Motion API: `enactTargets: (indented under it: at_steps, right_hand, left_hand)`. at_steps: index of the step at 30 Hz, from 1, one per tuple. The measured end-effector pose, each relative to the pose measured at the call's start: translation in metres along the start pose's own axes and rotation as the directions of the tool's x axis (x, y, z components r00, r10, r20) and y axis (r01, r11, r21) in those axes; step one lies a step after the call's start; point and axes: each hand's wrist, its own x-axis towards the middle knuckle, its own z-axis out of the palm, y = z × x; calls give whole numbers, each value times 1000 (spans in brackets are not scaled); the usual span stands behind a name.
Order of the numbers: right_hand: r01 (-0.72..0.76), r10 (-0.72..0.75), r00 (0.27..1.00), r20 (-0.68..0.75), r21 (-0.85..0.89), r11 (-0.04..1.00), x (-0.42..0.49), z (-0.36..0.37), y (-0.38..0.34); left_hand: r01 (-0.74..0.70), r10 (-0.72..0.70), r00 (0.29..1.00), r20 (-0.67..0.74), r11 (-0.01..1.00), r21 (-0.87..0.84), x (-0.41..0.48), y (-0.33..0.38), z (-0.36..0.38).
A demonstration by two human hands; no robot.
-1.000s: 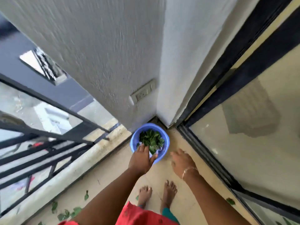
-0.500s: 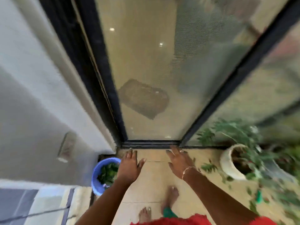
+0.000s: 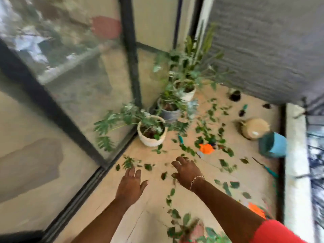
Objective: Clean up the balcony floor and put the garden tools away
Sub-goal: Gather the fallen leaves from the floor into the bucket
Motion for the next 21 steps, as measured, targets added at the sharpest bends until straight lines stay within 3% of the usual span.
enactTargets:
  at_steps: [4,12,16,21]
  right_hand:
    - [-139,137,990,28,88,986,-32,-9,101]
    - [-403,412,907,-80,110,909,-95,-22,263]
    - [-508,532,826,-187,163,846,-104,-25,320]
    - [-553,603,780,-167,268,789,-90,-20,369]
  left_hand:
    - [-82,84,996,39,996,-36,43,106,-19]
    - [-252,255,966,48,966,-66,121,292,-21]
    - [-382,384,923,8,921,-82,148,359,-26]
    - [-439,441,896,50,898,-39,198,415,-30]
